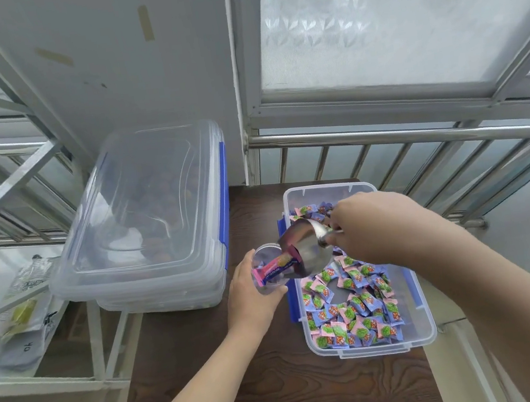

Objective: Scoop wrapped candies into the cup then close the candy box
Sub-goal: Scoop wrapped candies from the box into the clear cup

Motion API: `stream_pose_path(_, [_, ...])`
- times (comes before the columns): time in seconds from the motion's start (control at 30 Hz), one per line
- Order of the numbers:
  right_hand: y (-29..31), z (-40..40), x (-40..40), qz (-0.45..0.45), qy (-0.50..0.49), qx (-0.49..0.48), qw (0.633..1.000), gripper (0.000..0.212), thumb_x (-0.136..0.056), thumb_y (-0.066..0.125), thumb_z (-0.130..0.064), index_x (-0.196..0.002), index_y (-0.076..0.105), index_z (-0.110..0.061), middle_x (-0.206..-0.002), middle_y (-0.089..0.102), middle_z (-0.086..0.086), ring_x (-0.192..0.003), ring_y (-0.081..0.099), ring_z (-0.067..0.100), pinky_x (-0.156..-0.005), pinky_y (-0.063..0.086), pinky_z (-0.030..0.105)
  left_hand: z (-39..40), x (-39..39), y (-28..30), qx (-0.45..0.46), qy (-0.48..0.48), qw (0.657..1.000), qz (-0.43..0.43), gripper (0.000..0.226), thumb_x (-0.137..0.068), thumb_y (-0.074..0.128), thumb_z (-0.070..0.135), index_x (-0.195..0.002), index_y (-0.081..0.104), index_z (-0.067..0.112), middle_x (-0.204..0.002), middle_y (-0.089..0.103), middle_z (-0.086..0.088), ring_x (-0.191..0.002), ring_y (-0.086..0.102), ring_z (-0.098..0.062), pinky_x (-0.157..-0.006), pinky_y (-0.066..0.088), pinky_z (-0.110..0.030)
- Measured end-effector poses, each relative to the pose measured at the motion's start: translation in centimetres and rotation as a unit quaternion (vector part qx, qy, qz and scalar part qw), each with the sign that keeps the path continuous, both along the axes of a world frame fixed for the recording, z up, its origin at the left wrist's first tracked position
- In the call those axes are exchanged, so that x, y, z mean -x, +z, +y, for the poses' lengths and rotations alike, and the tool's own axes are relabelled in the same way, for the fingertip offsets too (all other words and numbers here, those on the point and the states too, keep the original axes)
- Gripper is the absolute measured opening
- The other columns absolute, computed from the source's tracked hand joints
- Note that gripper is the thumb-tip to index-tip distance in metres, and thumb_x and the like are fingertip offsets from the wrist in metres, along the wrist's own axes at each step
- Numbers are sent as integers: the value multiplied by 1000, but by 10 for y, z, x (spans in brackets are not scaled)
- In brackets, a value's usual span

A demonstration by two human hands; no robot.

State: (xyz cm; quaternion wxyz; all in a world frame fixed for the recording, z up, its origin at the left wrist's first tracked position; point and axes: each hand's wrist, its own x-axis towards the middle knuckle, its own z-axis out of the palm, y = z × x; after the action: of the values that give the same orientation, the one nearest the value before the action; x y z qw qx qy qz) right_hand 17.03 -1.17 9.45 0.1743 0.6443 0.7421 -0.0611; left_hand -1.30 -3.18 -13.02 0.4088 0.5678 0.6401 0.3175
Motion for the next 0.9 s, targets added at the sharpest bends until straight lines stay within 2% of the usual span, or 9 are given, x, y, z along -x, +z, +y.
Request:
stream_pose_path(0.1, [11, -6, -4, 4, -11, 1, 1000, 36, -96, 50, -42, -67, 51, -20, -72, 59, 1, -58, 49, 20, -48, 32, 23, -1, 3, -1, 7, 5, 1000, -4, 84, -69, 89, 28, -139, 43, 36, -126, 56, 18, -116, 56, -4, -91, 55, -24])
stream_pose_path(0.23, [20, -12, -13, 7, -32, 1, 999, 33, -95, 49, -47, -91, 67, -19, -85, 68, 2, -72, 59, 26, -57, 42, 27, -2, 2, -2, 19, 7, 1000, -1, 87, -67, 90, 30, -141, 42, 35, -128, 56, 17, -118, 56, -5, -93, 56, -29])
stream_pose_path(0.3, [27, -13, -19, 10, -44, -4, 999, 34, -95, 50, -48, -90, 69, -21, -84, 68, 2, -76, 64, 27, -60, 46, 29, -1, 2, 0, 22, 11, 1000, 0, 88, -68, 90, 30, -141, 41, 35, -130, 55, 15, -119, 56, -6, -95, 56, -31])
stream_pose_path(0.47, [43, -16, -25, 26, -41, -21, 999, 42, -96, 46, -52, -84, 70, -19, -79, 68, 3, -73, 63, 26, -53, 41, 28, -2, 0, 3, 22, 15, 1000, 7, 90, -70, 89, 27, -144, 40, 31, -134, 54, 12, -122, 54, -9, -96, 53, -30])
stream_pose_path(0.63, [15, -17, 2, 51, -19, -27, 998, 33, -97, 46, -46, -93, 70, -23, -82, 66, 1, -71, 61, 25, -57, 45, 28, -2, 0, 5, 27, 13, 1000, 1, 87, -69, 90, 24, -141, 43, 34, -129, 53, 17, -119, 54, -5, -95, 51, -26])
stream_pose_path(0.7, [-4, -17, 12, 50, -1, -17, 999, 26, -96, 51, -39, -95, 69, -21, -77, 60, 1, -69, 57, 26, -57, 41, 28, -2, 0, 7, 28, 12, 1000, -5, 84, -68, 90, 25, -137, 45, 38, -127, 54, 21, -118, 54, -3, -95, 52, -28])
stream_pose_path(0.77, [-16, -18, 17, 48, 8, -11, 999, 14, -94, 56, -32, -88, 61, -21, -71, 52, 0, -66, 52, 25, -58, 37, 29, -2, -1, 7, 29, 7, 1000, -7, 78, -68, 90, 26, -131, 48, 42, -123, 56, 23, -118, 56, -4, -95, 54, -30])
stream_pose_path(0.83, [-19, -17, 19, 54, 11, -15, 998, 11, -94, 57, -31, -85, 54, -26, -73, 51, 0, -67, 52, 26, -60, 37, 29, -3, -1, 7, 38, 12, 999, -7, 81, -67, 90, 29, -134, 46, 42, -126, 55, 22, -119, 55, -4, -97, 54, -32])
stream_pose_path(0.9, [-19, -17, 17, 57, 15, -25, 998, 13, -95, 55, -33, -90, 62, -23, -77, 56, 0, -69, 55, 26, -60, 39, 29, -3, 0, 6, 47, 21, 999, -8, 89, -65, 91, 34, -140, 42, 40, -132, 55, 20, -123, 54, -5, -98, 54, -36])
